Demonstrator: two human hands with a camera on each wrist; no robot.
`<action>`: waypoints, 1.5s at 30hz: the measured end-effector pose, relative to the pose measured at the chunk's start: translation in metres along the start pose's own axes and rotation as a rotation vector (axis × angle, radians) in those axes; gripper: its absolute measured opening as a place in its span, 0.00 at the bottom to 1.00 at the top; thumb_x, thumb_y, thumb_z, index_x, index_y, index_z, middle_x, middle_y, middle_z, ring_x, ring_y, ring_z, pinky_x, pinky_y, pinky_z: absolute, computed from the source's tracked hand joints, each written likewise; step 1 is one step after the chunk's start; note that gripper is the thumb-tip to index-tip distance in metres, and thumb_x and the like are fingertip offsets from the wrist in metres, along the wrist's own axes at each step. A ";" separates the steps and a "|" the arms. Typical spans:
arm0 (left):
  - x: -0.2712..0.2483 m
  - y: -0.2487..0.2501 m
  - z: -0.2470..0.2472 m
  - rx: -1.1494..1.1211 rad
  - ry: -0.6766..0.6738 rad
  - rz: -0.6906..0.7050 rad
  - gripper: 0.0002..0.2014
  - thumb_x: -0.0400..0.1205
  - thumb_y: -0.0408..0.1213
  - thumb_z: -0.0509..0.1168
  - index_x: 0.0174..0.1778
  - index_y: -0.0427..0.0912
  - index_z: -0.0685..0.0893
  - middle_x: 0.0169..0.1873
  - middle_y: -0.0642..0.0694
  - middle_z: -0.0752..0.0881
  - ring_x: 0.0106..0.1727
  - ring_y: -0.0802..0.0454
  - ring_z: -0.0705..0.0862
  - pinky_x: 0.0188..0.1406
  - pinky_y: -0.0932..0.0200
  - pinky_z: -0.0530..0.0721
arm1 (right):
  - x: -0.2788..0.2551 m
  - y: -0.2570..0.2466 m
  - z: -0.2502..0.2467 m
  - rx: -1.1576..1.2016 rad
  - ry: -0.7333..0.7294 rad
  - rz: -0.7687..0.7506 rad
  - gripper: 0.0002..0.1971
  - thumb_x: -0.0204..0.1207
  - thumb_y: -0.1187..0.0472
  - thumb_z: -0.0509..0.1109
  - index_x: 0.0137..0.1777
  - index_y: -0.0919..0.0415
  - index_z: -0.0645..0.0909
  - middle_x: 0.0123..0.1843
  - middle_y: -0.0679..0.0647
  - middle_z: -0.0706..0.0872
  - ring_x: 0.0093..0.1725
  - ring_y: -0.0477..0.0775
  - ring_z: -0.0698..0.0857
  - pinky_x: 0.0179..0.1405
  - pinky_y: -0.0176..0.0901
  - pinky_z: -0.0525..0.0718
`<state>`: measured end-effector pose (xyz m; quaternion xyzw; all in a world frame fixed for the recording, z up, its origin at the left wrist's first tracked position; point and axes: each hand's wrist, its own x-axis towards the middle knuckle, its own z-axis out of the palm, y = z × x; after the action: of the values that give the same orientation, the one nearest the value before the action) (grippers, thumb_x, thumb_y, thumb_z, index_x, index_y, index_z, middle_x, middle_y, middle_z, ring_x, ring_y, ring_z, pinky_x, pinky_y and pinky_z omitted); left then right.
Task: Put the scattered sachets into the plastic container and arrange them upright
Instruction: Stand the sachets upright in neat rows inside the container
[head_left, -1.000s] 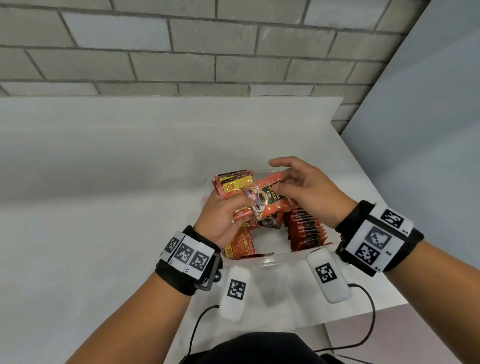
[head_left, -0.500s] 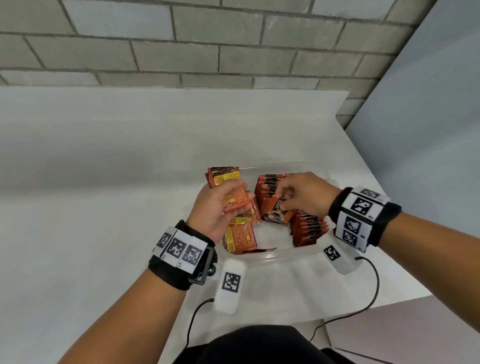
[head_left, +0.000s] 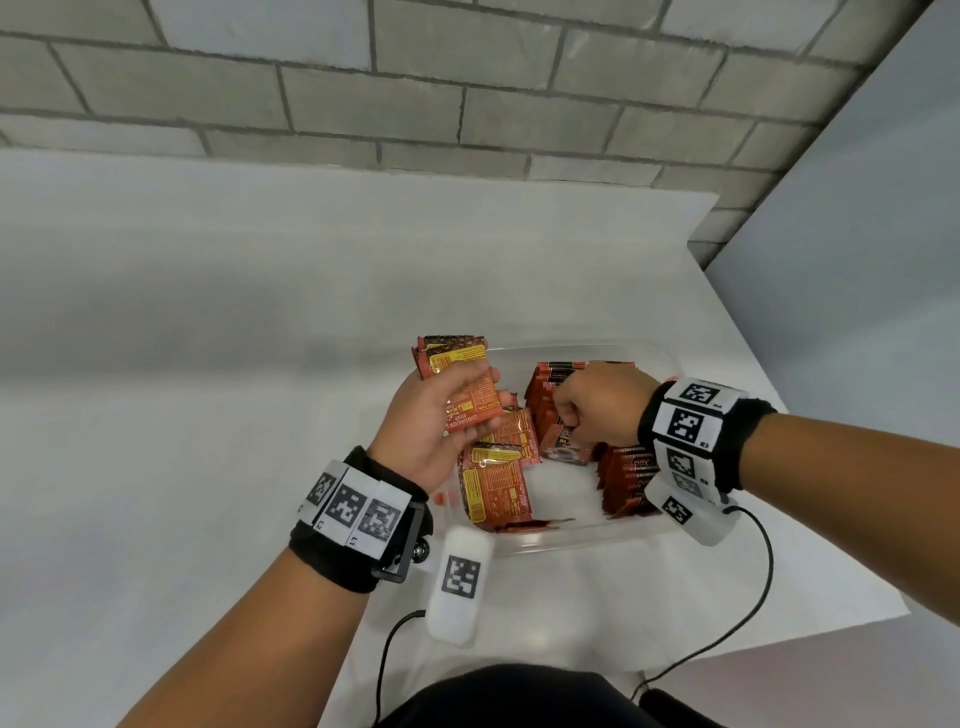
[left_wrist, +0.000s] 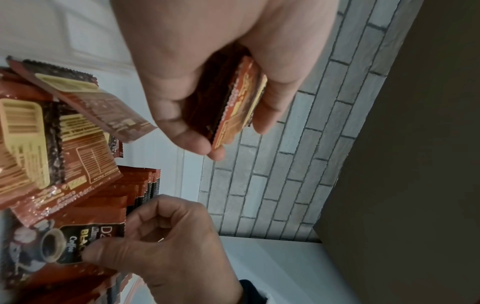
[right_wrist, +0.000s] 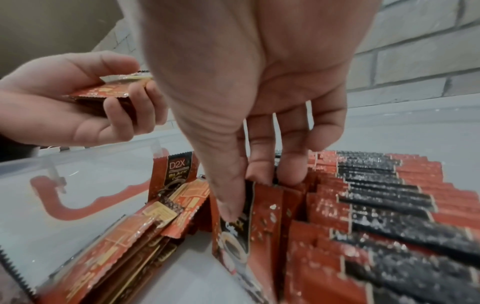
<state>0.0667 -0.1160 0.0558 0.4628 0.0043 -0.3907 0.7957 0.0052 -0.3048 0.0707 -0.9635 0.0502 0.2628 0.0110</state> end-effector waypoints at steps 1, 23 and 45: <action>0.001 0.000 -0.001 -0.008 -0.004 -0.001 0.06 0.79 0.33 0.66 0.48 0.36 0.82 0.38 0.42 0.86 0.37 0.46 0.88 0.29 0.58 0.84 | 0.001 0.000 0.000 -0.018 -0.007 -0.003 0.07 0.72 0.61 0.73 0.41 0.54 0.77 0.34 0.44 0.76 0.39 0.49 0.77 0.26 0.35 0.64; 0.003 -0.001 0.000 -0.073 -0.049 -0.021 0.06 0.82 0.33 0.60 0.46 0.37 0.81 0.36 0.41 0.87 0.34 0.44 0.87 0.37 0.52 0.85 | -0.006 0.003 -0.007 -0.047 0.042 0.073 0.13 0.72 0.49 0.74 0.45 0.55 0.77 0.35 0.46 0.75 0.36 0.50 0.76 0.25 0.38 0.67; -0.006 -0.017 0.027 -0.063 -0.181 -0.118 0.11 0.72 0.34 0.69 0.48 0.34 0.86 0.40 0.37 0.89 0.40 0.45 0.89 0.42 0.51 0.89 | -0.067 -0.010 0.008 0.683 0.647 -0.190 0.10 0.66 0.63 0.81 0.41 0.51 0.83 0.44 0.44 0.79 0.43 0.38 0.79 0.44 0.30 0.76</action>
<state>0.0423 -0.1364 0.0613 0.3994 -0.0280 -0.4766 0.7827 -0.0555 -0.2885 0.0977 -0.9375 0.0463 -0.0841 0.3346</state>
